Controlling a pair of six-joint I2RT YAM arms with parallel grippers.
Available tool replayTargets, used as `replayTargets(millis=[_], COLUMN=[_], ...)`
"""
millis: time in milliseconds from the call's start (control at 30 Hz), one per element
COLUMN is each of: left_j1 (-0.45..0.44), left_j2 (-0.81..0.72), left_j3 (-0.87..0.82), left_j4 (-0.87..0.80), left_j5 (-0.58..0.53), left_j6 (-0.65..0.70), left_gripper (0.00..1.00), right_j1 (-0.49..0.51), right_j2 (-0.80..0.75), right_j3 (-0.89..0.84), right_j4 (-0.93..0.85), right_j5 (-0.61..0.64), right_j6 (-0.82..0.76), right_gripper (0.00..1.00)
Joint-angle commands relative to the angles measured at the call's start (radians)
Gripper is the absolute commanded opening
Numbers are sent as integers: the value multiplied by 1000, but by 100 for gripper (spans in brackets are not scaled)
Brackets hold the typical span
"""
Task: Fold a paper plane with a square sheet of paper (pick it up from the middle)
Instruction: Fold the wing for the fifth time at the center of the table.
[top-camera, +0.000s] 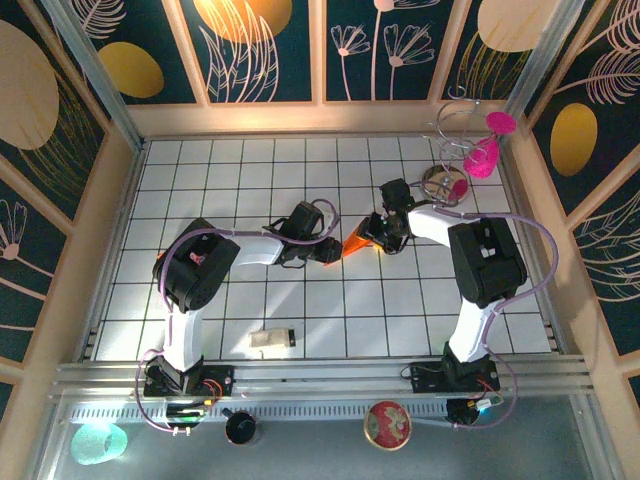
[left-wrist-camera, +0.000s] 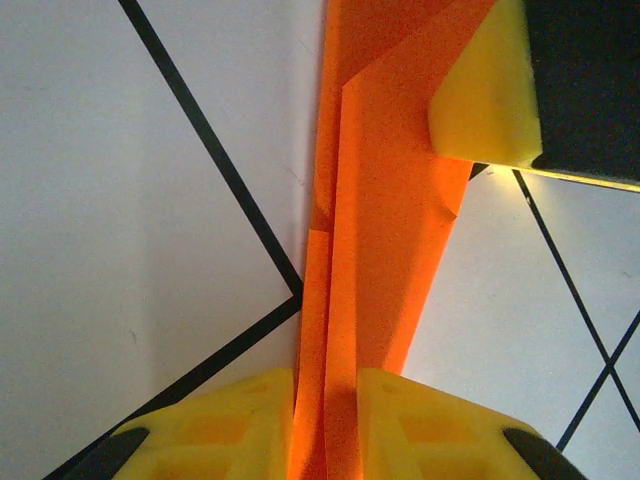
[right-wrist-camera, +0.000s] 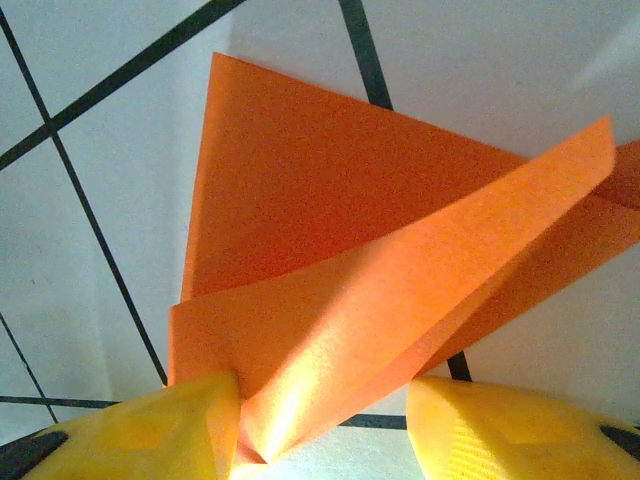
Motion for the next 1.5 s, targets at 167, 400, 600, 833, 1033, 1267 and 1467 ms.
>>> replayTargets(millis=[167, 400, 600, 833, 1033, 1267, 1467], left_j1=[-12, -12, -12, -12, -12, -11, -12], left_j2=[53, 76, 98, 110, 120, 123, 127], left_j3=[25, 43, 55, 68, 76, 84, 90], left_j4=[-85, -128, -153, -174, -184, -192, -197], left_j5=[7, -20, -31, -41, -42, -47, -48], left_j6=[2, -2, -10, -12, -13, -14, -18], left_gripper=[21, 18, 17, 16, 16, 16, 15], right_j1=[17, 17, 18, 12, -3, 2, 13], right_j2=[149, 169, 179, 79, -97, -205, -142], right_j3=[-29, -17, -11, 13, -35, -113, -98], right_j4=[83, 79, 79, 74, 64, 200, 292], right_j5=[63, 65, 62, 27, 22, -135, -229], right_j6=[0, -6, -8, -10, 3, 13, 23], right_gripper=[49, 47, 47, 49, 54, 46, 29])
